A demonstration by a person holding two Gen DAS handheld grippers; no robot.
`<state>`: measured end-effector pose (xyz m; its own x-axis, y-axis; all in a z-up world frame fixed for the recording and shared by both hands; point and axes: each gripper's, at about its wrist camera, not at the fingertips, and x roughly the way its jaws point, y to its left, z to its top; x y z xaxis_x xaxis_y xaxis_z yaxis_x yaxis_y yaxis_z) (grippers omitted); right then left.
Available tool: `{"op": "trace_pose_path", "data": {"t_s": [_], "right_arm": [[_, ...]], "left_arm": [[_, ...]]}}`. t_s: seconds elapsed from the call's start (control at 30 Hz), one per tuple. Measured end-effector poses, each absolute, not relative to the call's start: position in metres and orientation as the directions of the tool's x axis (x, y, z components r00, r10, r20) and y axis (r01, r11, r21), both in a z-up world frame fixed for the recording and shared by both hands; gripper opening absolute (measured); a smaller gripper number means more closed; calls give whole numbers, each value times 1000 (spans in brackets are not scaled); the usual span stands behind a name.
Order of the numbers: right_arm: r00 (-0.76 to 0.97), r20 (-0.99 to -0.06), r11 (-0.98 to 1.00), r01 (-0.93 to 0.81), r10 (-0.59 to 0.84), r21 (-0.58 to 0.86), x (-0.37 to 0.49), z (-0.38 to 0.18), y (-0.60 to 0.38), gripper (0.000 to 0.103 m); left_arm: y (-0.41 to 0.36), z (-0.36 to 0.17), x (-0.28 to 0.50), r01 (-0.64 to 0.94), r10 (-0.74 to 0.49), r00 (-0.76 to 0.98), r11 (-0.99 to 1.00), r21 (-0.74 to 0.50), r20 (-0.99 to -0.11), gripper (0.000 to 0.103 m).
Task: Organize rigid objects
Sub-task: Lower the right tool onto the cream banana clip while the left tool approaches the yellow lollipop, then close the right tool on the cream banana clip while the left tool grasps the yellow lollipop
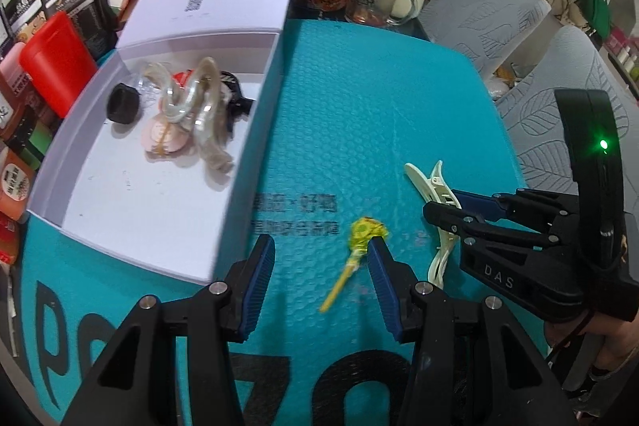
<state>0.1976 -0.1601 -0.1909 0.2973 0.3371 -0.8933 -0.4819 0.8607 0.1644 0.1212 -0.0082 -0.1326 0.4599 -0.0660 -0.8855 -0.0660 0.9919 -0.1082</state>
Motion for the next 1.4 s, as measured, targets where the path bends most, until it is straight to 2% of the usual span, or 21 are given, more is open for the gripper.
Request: {"op": "trace_pose_path", "data": {"t_s": [0.3, 0.77, 0.8, 0.83, 0.9, 1.07, 1.1, 1.17, 1.37, 1.4], "right_arm": [[297, -898, 868, -470, 324, 158, 192, -190, -193, 24], [312, -896, 862, -488, 317, 135, 188, -192, -192, 26], [316, -895, 862, -490, 314, 130, 186, -192, -191, 30], [319, -896, 863, -489, 310, 124, 185, -193, -190, 40], [328, -893, 866, -484, 309, 122, 182, -193, -190, 48], [358, -891, 872, -483, 280, 81, 173, -196, -187, 56], [361, -890, 875, -478, 279, 80, 173, -196, -188, 57], [359, -892, 880, -467, 276, 85, 174, -197, -188, 57], [361, -891, 892, -442, 276, 97, 176, -197, -191, 55], [371, -890, 896, -437, 264, 83, 175, -197, -191, 39]], "left_arm": [[-35, -157, 140, -13, -116, 438, 991, -135, -891, 48], [-37, -174, 144, -16, -100, 426, 993, -118, -899, 48], [-38, -175, 144, -8, -99, 429, 994, -113, -898, 48], [-39, -175, 144, 2, -97, 434, 994, -106, -896, 48], [-42, -176, 145, 23, -102, 442, 995, -102, -891, 48], [-49, -180, 148, 49, -106, 457, 994, -94, -883, 47], [-51, -180, 148, 54, -89, 463, 996, -72, -882, 40], [-55, -180, 153, 61, -77, 470, 997, -54, -879, 24], [-60, -180, 149, 105, -99, 472, 993, -56, -876, 24], [-62, -180, 148, 108, -99, 472, 993, -54, -876, 24]]}}
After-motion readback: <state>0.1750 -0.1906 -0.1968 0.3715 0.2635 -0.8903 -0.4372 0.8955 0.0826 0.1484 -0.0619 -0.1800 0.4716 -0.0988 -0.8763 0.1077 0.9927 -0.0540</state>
